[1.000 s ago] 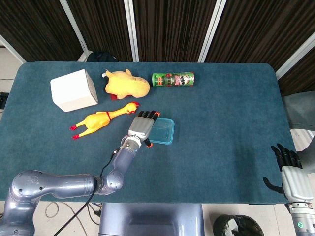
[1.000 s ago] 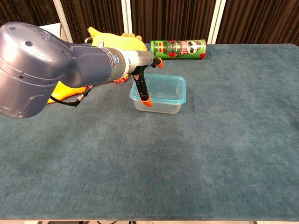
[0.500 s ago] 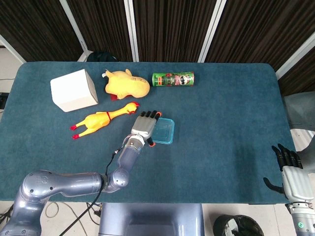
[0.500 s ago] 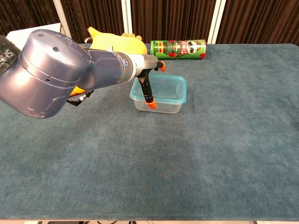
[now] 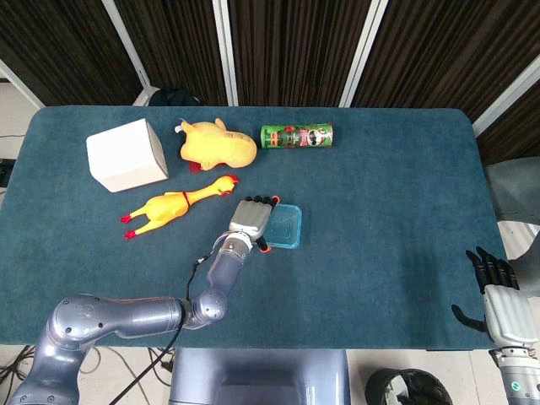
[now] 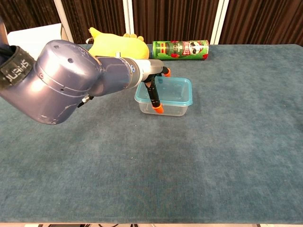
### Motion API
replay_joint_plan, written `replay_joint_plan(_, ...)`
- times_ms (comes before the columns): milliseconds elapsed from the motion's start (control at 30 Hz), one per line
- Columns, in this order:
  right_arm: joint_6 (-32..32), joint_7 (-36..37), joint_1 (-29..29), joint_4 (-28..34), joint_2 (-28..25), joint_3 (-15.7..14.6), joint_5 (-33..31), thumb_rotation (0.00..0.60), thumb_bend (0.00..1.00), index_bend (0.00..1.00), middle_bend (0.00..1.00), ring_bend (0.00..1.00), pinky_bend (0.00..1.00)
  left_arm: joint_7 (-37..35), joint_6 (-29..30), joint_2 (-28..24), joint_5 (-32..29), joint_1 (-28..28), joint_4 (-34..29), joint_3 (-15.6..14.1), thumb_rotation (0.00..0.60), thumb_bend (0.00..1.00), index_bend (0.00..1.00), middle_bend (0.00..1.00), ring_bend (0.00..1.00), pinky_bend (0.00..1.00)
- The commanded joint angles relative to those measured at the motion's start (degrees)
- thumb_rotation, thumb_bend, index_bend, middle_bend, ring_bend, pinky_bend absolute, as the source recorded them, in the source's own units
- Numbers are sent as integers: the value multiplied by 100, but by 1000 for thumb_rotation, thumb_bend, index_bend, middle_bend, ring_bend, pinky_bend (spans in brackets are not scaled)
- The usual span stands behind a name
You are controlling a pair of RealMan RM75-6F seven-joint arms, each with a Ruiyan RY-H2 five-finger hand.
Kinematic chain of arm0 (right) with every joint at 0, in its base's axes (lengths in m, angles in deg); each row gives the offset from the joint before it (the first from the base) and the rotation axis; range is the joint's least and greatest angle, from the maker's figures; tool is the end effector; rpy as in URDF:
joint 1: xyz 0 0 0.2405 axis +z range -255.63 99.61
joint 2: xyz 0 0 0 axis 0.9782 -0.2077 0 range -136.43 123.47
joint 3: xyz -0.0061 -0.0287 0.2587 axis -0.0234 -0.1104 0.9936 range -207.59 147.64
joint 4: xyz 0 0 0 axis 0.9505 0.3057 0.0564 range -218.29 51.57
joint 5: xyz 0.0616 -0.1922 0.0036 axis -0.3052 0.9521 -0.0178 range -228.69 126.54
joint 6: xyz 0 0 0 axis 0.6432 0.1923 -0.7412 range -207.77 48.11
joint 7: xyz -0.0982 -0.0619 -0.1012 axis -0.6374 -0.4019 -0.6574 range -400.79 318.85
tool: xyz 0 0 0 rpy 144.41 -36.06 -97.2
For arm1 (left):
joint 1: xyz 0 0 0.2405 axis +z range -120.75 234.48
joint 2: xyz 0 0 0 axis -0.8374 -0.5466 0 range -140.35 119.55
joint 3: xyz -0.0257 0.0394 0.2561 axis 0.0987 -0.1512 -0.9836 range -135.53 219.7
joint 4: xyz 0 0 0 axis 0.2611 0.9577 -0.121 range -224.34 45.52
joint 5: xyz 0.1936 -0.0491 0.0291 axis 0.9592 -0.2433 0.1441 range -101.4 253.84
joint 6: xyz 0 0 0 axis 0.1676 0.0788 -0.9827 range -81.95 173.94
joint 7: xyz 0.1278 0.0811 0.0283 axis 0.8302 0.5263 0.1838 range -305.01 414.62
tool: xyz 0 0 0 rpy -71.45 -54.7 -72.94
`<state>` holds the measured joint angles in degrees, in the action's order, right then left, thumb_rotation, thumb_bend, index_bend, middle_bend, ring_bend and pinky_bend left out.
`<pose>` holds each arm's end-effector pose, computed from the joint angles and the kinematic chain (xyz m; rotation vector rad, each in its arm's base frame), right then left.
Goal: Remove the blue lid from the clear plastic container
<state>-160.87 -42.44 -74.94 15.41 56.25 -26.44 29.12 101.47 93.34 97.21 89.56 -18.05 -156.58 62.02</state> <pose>-0.3140 -0.1807 0.1625 1.3035 -1.0597 0.8482 0.0003 0.4068 -0.1111 -1.9193 -1.1092 -0.6847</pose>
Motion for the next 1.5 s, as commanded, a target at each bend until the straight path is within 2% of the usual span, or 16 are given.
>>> replay_joint_plan(33,-1,-2,-1,1,1,-4,5,600,309,0,0,0,0,-230,-41,-38,385,93,-91,-53,600,71,195,241,162,276)
replay_joint_plan(367,-31,-69,18,-62,2,-19,113,600,309,0,0,0,0,-573,-173,-641,1569,511,-788,-578,600,75,212,252,181,298)
replay_joint_plan(533,-119,-153,44,-128,25,-63,374,600,308,0,0,0,0,-976,-286,-974,2110,756,-1166,-676,600,74,212,252,181,298)
replay_joint_plan(733,-210,-301,116,-118,109,-115,752,600,308,0,0,0,0,-1410,-409,-1134,2588,948,-1309,-769,600,74,212,250,181,300)
replay_joint_plan(1100,187,-968,449,78,650,-93,849,600,308,0,0,0,0,-1790,-400,-1116,2841,1010,-1501,-765,600,74,212,250,181,307)
replay_joint_plan(1500,556,-1435,662,-45,1582,-154,700,600,307,0,0,0,0,-1711,-306,-965,2620,868,-1556,-799,600,75,212,252,181,307)
